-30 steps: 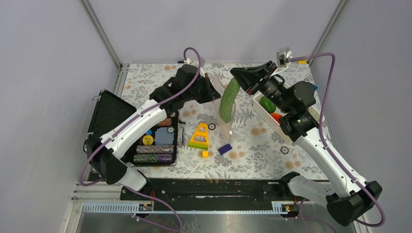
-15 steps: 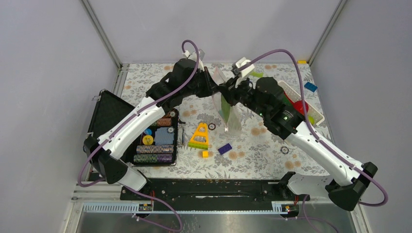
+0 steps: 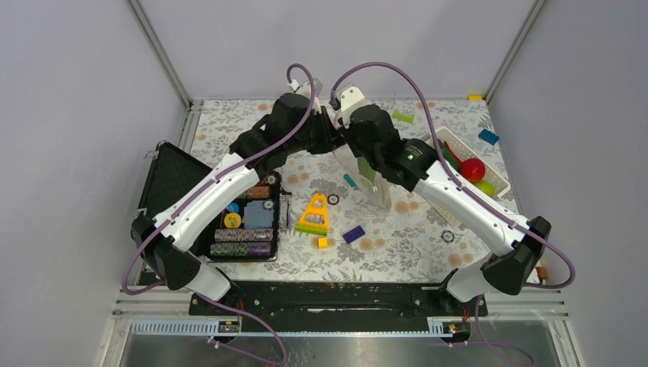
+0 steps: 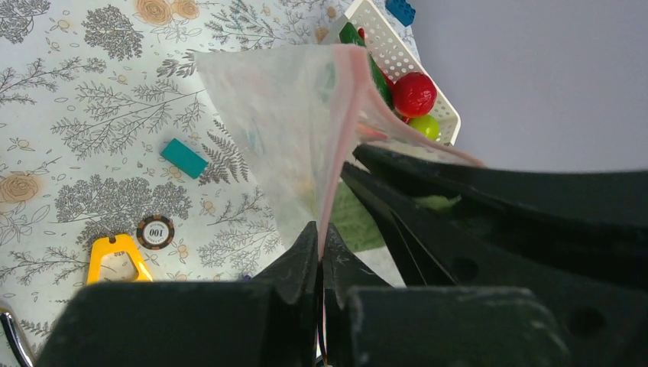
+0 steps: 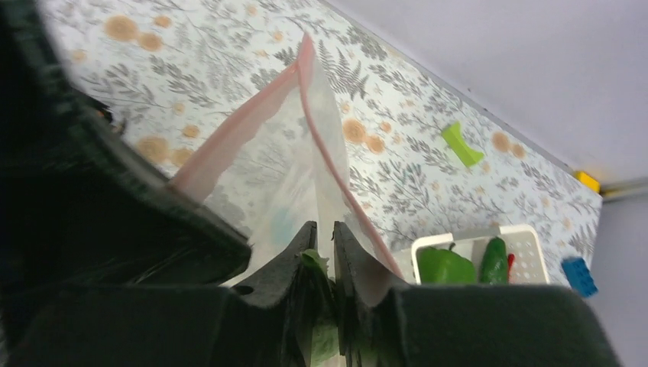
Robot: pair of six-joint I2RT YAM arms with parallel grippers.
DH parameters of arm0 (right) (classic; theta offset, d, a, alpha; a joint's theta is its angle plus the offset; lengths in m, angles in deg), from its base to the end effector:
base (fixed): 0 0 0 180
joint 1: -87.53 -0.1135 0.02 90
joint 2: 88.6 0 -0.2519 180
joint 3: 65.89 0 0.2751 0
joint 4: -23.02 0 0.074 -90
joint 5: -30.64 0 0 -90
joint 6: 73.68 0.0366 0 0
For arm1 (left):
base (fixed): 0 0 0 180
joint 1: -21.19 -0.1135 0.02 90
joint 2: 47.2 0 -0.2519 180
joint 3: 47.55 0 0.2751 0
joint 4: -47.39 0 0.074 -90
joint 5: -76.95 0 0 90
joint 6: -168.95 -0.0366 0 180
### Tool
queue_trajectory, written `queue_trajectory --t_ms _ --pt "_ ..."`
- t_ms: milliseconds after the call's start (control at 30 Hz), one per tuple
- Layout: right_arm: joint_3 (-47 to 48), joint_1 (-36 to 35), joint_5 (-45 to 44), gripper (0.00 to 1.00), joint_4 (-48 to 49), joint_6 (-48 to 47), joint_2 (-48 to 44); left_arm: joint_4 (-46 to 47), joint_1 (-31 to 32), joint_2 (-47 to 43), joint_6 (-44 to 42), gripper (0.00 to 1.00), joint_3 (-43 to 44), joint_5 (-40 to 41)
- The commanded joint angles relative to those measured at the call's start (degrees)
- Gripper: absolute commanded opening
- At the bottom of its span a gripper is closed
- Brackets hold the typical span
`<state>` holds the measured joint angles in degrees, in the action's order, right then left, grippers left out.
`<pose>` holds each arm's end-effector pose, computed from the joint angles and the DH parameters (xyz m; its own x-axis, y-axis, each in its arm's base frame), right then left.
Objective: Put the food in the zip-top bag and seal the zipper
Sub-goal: Place the fake vegetable in the zipper food storage bag.
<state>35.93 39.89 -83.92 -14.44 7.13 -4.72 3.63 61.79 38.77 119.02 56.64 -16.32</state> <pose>0.2511 0.2528 0.4129 -0.1571 -0.3878 -0.9082 -0.4388 0.8513 -0.2876 0.2745 -0.2380 0.4031 -0.6939 -0.2517 -0.6746 0.3164 0.7351 -0.5996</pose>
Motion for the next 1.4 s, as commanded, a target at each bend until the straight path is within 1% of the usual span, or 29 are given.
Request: queue_trajectory --t_ms 0,167,300,400,467,567,667,867,933,1100,1200,1233,1300,1367 --pt "4.58 -0.35 -9.38 0.0 -5.74 0.09 2.65 4.87 -0.28 -3.62 -2.02 0.0 -1.25 -0.99" --pt "6.93 -0.27 -11.07 0.0 -6.88 1.33 6.24 6.62 -0.26 -4.89 -3.27 0.0 -3.33 -3.77" --pt "9.22 -0.24 -11.81 0.0 -7.83 2.78 10.2 9.88 -0.21 -6.73 -3.26 0.0 -6.78 -7.39" --pt "11.39 -0.26 -12.73 0.03 -8.76 3.99 13.09 10.31 -0.13 -7.62 -3.22 0.0 -8.04 -7.31" --pt "12.31 -0.26 -12.78 0.1 -8.82 4.81 13.91 10.33 -0.07 -7.83 -3.2 0.0 -8.64 -6.43" --pt "12.27 -0.27 -8.99 0.22 -8.84 5.87 12.31 9.91 -0.07 -7.84 -2.67 0.0 -9.06 -4.23" --pt "11.23 -0.26 -1.41 0.31 -8.89 6.11 8.64 9.65 -0.11 -7.73 -2.07 0.0 -9.12 -2.93" --pt "7.08 -0.26 13.82 0.61 -7.49 4.79 1.02 10.36 -0.12 -7.6 -1.43 0.0 -9.13 -2.41" --pt "6.42 -0.26 16.82 0.67 -7.13 4.5 -0.83 10.29 -0.12 -7.46 -1.25 0.0 -9.11 -2.29" --pt "7.28 -0.26 20.96 0.78 -7.09 2.74 -3.84 9.92 -0.08 -7.44 -0.8 0.0 -9.12 -0.98" --pt "8.05 -0.26 21.06 0.84 -7.01 2.1 -5.71 9.81 -0.12 -7.48 -0.86 0.0 -9.1 -0.07" --pt "7.95 -0.26 20.19 0.88 -6.98 2.11 -6.55 9.75 -0.13 -7.55 -0.94 0.0 -9.07 0.21" --pt "6.71 -0.16 17.24 0.98 -6.47 2.28 -8.55 9.31 -0.16 -7.56 -1.36 0.0 -9.0 0.99" --pt "4.9 0.64 11.99 1.0 -6.01 2.77 -10.18 8.68 -0.14 -7.49 -2.08 0.0 -8.78 1.8"
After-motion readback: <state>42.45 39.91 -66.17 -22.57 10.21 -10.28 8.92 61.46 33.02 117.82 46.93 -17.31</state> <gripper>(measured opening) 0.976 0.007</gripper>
